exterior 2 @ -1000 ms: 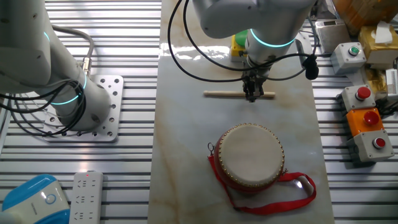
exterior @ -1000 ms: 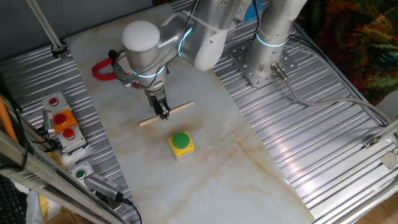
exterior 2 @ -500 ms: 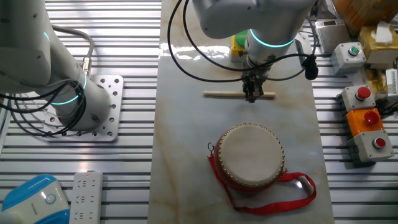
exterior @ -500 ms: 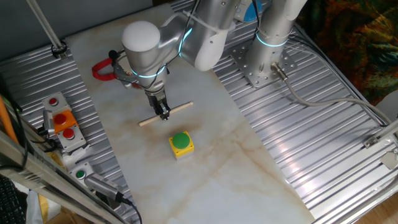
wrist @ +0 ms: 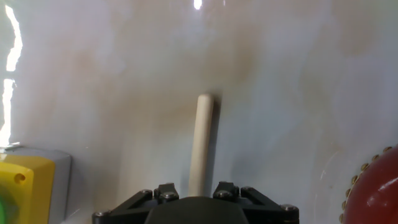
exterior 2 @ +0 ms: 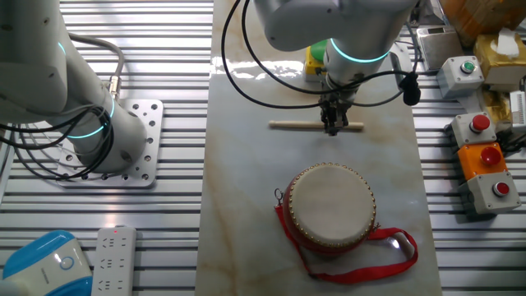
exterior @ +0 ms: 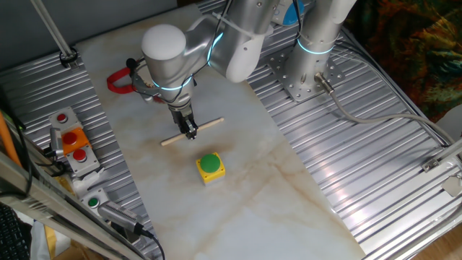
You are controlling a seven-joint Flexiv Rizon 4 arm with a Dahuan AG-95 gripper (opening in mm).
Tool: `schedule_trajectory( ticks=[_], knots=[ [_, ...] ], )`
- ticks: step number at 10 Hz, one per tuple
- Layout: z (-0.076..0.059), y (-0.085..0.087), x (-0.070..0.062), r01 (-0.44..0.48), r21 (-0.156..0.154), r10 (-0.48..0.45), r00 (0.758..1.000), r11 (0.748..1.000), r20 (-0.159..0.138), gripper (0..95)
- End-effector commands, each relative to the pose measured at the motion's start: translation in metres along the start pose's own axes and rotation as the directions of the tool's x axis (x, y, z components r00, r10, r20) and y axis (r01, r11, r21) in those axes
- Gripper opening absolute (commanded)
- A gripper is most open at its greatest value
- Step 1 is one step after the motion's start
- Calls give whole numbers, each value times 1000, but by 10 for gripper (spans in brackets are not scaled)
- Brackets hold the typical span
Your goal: Play the drum
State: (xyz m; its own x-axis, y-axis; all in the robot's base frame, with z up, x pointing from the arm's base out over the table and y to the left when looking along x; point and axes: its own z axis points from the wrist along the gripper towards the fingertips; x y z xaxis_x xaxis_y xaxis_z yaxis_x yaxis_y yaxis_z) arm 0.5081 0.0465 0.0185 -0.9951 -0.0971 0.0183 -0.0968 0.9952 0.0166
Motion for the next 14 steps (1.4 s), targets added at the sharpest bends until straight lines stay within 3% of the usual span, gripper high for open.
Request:
schedule_trajectory(
  ticks=[1, 9, 10, 13, 14],
  knots=[
    [0, 0, 0, 0, 0, 0, 1000, 1000, 0, 380],
    [0, 0, 0, 0, 0, 0, 1000, 1000, 0, 380],
    [18, 1, 6, -7, -2, 7, 1000, 1000, -1, 380],
    [18, 1, 6, -4, 5, 4, 1000, 1000, -2, 380],
    [13, 0, 4, -37, -35, 34, 996, 999, -88, 380]
  ],
)
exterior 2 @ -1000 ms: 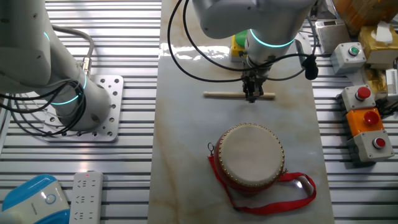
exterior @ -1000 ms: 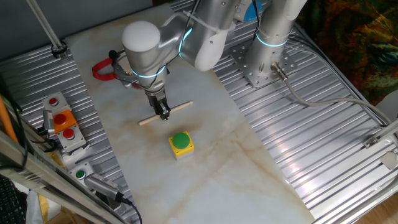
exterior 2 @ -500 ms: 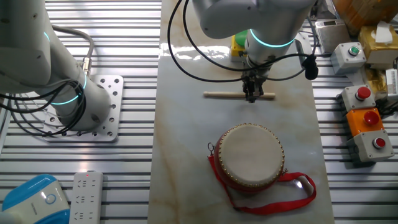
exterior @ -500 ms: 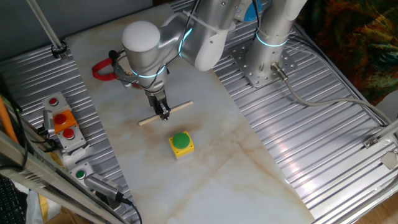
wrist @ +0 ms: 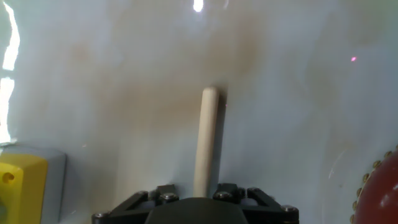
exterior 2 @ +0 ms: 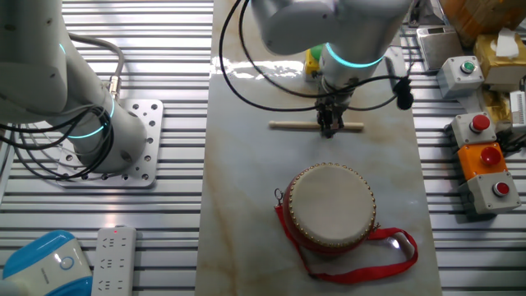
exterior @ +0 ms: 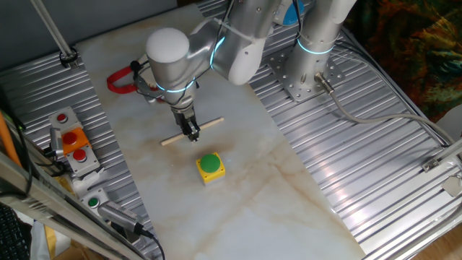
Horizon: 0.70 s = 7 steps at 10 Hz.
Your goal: Play the drum
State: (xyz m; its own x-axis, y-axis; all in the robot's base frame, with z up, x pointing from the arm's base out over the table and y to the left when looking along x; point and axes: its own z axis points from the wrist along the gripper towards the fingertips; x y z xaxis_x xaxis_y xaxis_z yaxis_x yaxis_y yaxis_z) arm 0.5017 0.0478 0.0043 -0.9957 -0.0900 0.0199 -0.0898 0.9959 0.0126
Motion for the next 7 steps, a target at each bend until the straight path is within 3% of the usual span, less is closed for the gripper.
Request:
schedule_trajectory(
  ticks=[1, 3, 6, 7],
  knots=[
    [-4, -1, -3, -22, -49, 21, 1000, 999, -13, 380],
    [-5, -1, -3, 5, -6, -5, 1000, 1000, -19, 380],
    [-5, -1, -3, -2, -6, 2, 1000, 1000, -20, 380],
    [-5, -1, -3, -2, -7, 2, 1000, 1000, -18, 190]
  ],
)
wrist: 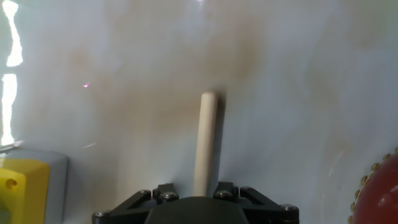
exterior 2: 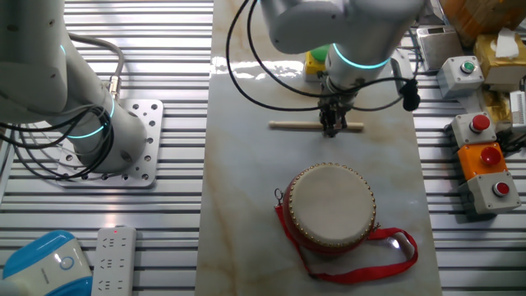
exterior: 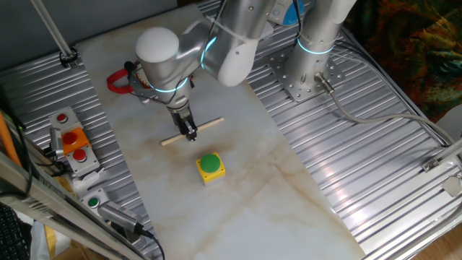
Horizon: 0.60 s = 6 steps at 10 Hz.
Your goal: Play the drum
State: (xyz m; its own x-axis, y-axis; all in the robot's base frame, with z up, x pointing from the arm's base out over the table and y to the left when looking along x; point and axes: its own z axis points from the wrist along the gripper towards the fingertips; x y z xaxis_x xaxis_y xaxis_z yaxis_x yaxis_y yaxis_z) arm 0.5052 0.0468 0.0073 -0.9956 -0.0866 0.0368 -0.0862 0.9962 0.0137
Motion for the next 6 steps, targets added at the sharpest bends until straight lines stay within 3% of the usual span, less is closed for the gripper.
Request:
schedule_trajectory(
  ticks=[1, 2, 6],
  knots=[
    [-2, 0, 0, 0, -5, 0, 1000, 1000, -1, 190],
    [-2, 0, 0, 2, -4, -2, 1000, 1000, 1, 0],
    [-2, 0, 0, 2, -11, -1, 1000, 1000, 6, 0]
  ],
)
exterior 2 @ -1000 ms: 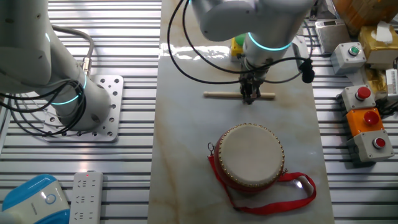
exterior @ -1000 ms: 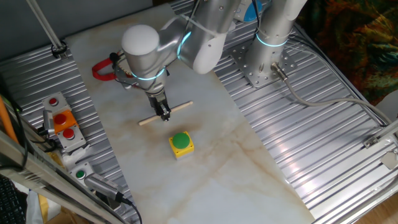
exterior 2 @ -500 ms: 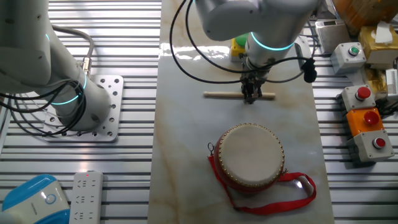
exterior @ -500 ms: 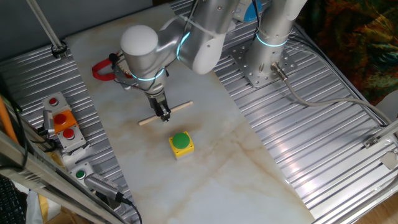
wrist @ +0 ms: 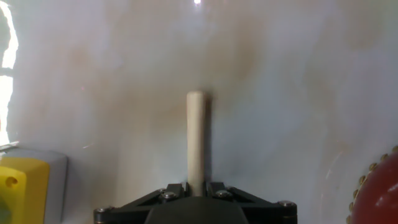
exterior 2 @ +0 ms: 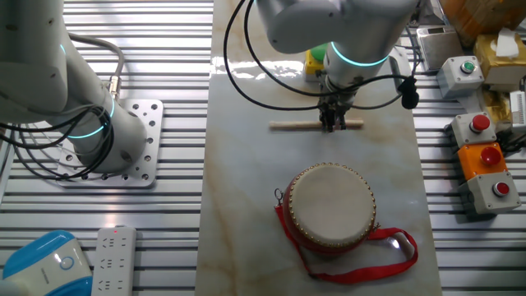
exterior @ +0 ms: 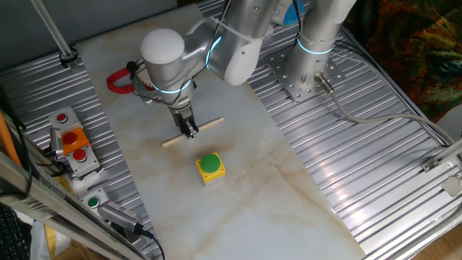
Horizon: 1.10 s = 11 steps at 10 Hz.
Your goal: Play the drum
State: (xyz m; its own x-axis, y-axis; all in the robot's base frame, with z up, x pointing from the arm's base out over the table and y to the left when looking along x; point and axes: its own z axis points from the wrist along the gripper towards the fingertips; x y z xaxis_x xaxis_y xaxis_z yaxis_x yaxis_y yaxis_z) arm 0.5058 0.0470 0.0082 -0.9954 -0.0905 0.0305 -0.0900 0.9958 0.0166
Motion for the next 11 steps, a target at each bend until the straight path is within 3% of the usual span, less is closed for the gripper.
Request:
schedule_trajectory(
  ticks=[1, 5, 11],
  knots=[
    [-1, 0, 1, 0, 0, 0, 1000, 1000, -1, 0],
    [-6, 0, -1, 12, 0, -12, 1000, 1000, -1, 0],
    [-64, -3, -14, 89, -6, -89, 996, 996, -5, 0]
  ],
)
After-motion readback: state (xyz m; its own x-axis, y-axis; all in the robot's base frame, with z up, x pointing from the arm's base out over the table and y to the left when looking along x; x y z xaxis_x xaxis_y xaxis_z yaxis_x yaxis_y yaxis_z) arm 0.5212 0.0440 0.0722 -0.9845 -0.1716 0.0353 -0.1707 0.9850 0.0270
